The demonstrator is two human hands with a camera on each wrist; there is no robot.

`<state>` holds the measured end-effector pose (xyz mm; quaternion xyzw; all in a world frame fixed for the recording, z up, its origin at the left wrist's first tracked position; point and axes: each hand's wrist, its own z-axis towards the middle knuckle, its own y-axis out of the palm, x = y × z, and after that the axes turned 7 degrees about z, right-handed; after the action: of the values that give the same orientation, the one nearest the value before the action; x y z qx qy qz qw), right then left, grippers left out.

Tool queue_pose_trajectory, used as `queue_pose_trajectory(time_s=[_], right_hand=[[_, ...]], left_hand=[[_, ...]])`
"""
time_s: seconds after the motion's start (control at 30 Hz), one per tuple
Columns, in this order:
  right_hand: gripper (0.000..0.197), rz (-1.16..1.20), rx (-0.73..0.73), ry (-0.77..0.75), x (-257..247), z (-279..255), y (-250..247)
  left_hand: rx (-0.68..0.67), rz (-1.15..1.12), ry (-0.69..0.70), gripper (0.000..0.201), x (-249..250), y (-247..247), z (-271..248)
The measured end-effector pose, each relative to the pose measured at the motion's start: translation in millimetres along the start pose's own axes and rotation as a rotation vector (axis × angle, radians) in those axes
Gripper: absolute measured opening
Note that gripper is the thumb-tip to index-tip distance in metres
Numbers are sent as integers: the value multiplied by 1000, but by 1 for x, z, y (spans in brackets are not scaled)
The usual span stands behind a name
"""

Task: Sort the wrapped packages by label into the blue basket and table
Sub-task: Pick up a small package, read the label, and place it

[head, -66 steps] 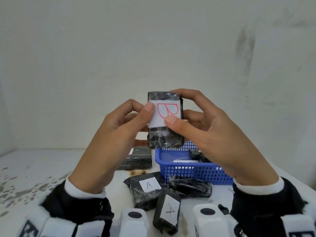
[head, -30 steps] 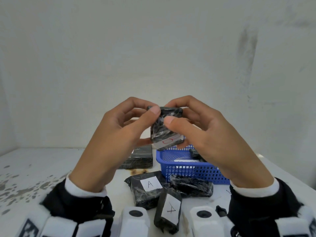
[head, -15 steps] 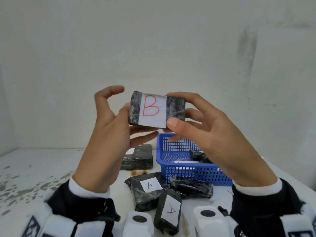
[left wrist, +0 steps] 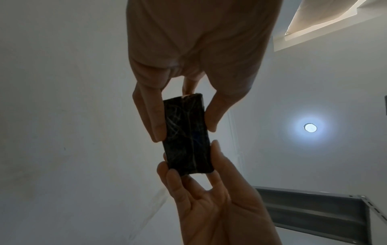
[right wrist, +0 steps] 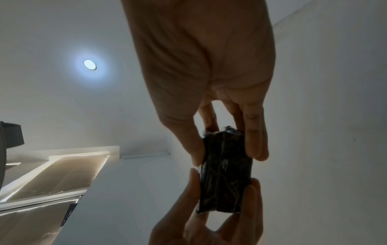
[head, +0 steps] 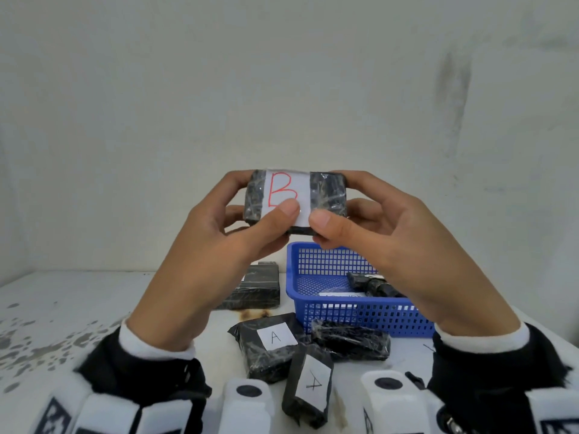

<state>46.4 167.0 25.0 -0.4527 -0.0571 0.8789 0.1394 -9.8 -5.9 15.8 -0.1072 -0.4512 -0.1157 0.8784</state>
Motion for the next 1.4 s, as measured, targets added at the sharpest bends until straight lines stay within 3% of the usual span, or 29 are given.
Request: queue_pose_trajectory(time_s=[0.3,0.5,0.57,0.7,0.77,0.9,1.03,1.17,1.4], right_hand=[[38,-6,72,-5,9,6,3],[48,-40,-43,16,11,4,-11],[49,-39,-39,53,15,5,-16],[42,-98,-8,136,33,10,-28],[37,-159,47,195,47,17,-38],[37,-266,110,357,85,35,-62],[47,-446,-82,469,124,49,-71],[26,-499,-164,575,158,61,-75],[22,-524,-314,622,184,76,-76]], left_hand=[[32,54,-29,45,-6,2,1],[53,107,-77,42,-10,3,3],[45,167,-107,47,-18,3,6],[9,358,-213,83,-38,5,11],[-1,426,-246,89,-43,5,13],[-1,506,-327,79,-57,5,22],[-143,681,-435,74,-82,16,43],[-289,784,-401,52,-112,34,66],[-453,909,-350,40,-160,40,68]])
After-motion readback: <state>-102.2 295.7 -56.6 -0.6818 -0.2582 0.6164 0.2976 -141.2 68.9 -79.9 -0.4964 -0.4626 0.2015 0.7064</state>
